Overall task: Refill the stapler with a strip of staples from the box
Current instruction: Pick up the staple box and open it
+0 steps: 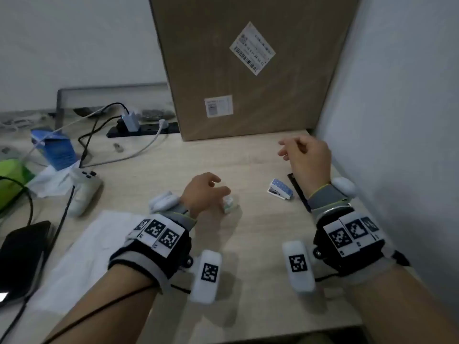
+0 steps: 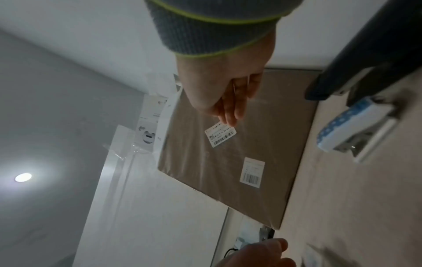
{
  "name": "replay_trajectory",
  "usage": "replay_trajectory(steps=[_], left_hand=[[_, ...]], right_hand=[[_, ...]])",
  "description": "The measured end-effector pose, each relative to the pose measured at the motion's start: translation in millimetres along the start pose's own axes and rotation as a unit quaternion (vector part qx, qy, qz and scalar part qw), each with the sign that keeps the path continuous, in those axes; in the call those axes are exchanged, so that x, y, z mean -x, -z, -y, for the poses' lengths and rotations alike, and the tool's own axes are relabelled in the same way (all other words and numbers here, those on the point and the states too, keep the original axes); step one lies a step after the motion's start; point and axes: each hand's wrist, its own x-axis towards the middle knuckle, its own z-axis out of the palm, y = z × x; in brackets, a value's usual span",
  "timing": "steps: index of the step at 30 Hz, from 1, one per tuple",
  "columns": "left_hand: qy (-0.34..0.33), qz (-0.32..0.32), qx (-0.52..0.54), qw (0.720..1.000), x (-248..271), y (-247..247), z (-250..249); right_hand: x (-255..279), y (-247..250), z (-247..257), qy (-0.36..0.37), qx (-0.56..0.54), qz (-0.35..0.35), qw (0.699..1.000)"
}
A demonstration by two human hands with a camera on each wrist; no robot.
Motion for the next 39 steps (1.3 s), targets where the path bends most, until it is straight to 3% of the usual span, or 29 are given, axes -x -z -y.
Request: replay_trajectory(steps=[3,6,12,17,24,30,35,39], left_hand=[[0.040,0.044,-0.003,0.998,15,0,2],[0.027,0.079,-0.044,0.996,21,-7,6],[0.019,0.012,-0.050,0.998,20,-15,17],[0.012,-0.004,0.057,0.998,19,-17,25],[-0.009,-0.024,0.221,0.975,22,-15,34],[0.007,-0.015,0.411,0.912,32,-26,23],[-0.026,0.014,0.425,0.905,36,-35,21],[-0.030,0.033,0.464,0.885,38,-39,23]], right_hand=[[13,-1,0,-0.024,-0.017,-0.013,0.999],[20,-6,-7,-0.050,-0.029,-0.008,0.998],[32,-16,-16,-0.062,-0.053,0.000,0.997],[39,-21,-25,-0.071,-0.076,0.037,0.994],[44,-23,-28,-0.109,-0.100,0.133,0.980],[55,-25,-35,-0.188,-0.124,0.221,0.949],[62,-25,-45,-0.222,-0.138,0.330,0.907],[66,-23,-45,-0.217,-0.176,0.344,0.897]])
